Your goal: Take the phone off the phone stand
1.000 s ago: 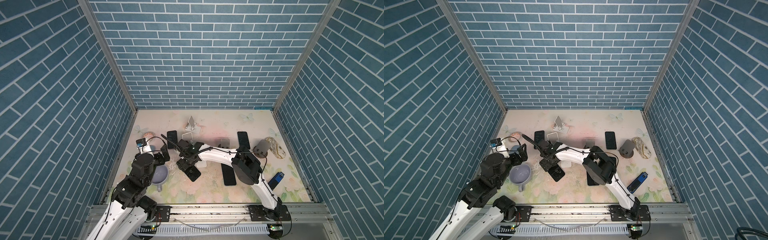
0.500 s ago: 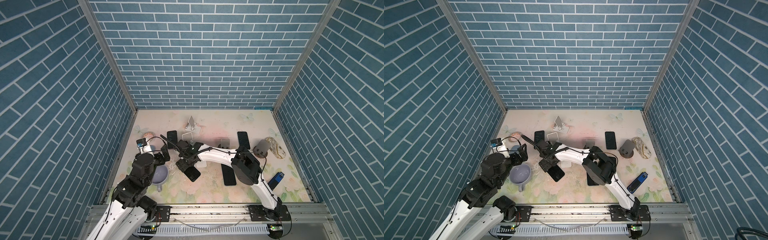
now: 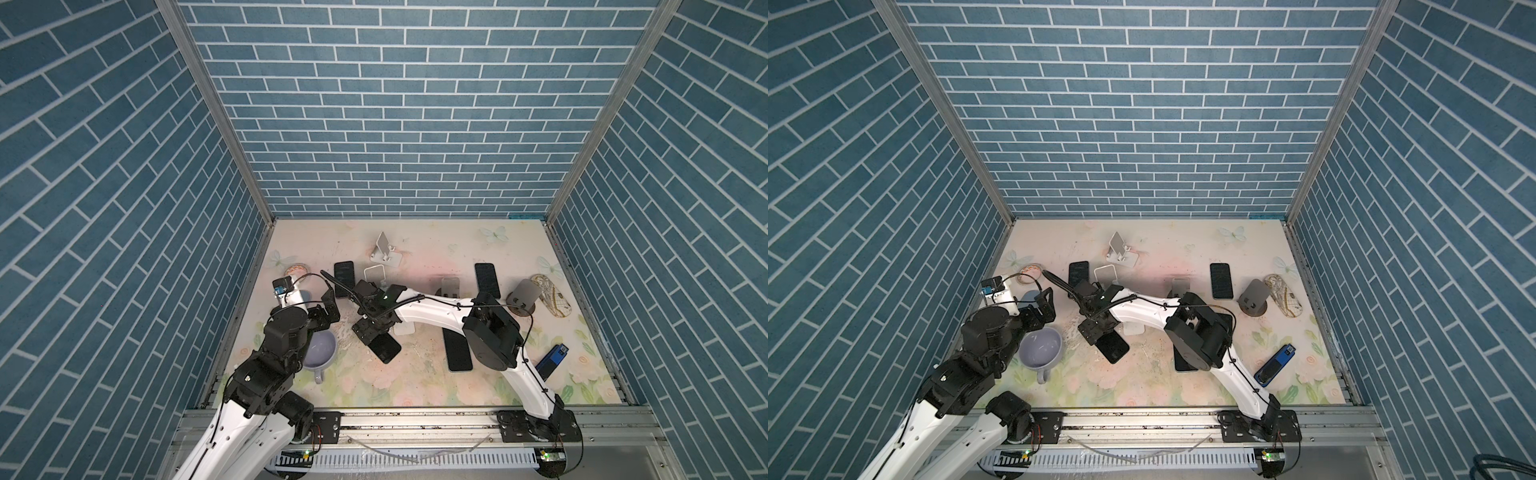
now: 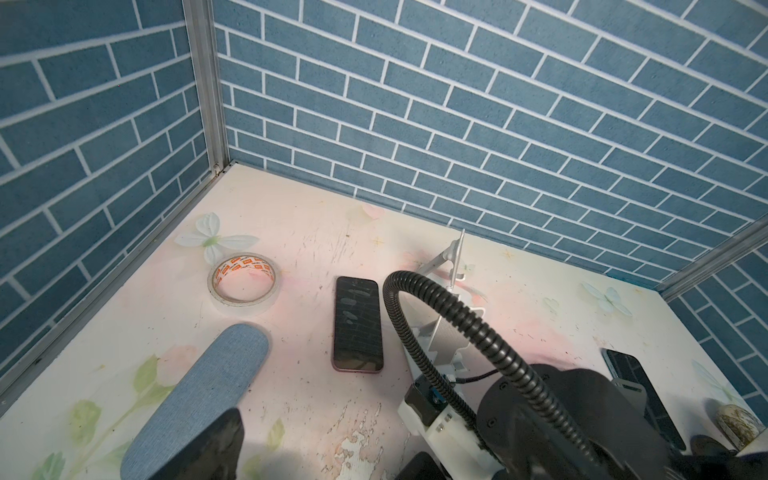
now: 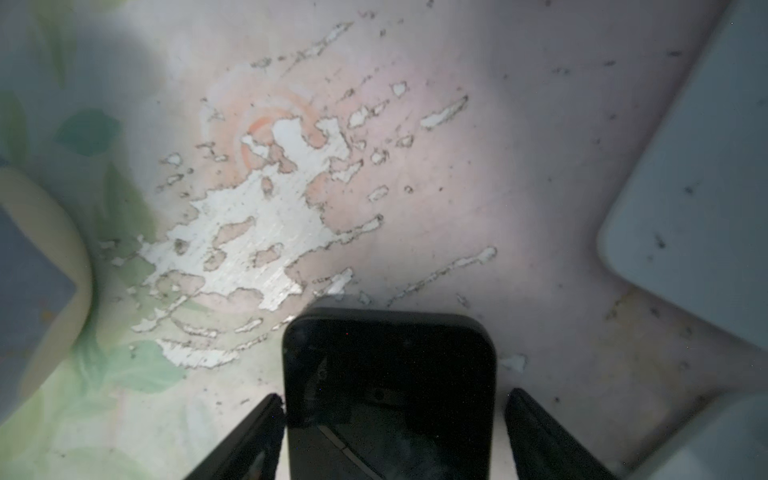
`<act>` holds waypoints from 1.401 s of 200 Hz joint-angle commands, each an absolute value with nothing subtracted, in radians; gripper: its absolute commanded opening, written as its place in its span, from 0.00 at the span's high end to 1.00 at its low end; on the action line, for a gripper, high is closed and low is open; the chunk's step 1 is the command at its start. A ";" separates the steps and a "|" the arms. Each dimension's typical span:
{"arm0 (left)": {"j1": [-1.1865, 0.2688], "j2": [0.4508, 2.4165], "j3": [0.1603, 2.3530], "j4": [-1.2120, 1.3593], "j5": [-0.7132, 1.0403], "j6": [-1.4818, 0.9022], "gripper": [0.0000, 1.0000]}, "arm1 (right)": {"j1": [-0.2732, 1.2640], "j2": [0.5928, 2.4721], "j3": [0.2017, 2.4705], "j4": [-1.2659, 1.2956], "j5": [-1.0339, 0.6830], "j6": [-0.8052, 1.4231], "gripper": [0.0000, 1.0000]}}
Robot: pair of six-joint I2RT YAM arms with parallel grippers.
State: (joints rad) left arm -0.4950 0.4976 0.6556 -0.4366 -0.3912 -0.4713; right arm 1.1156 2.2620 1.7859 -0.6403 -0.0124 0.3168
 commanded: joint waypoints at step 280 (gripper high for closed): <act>-0.488 0.460 0.667 -0.465 -0.408 -0.463 0.00 | 1.093 1.896 1.590 -0.678 0.510 0.492 0.08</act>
State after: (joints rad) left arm -0.4950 0.4591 0.6559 -0.4587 -0.4000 -0.4709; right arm 1.1030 1.9259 1.6207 -0.6674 0.4168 0.4042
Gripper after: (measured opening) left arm 0.996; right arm 0.913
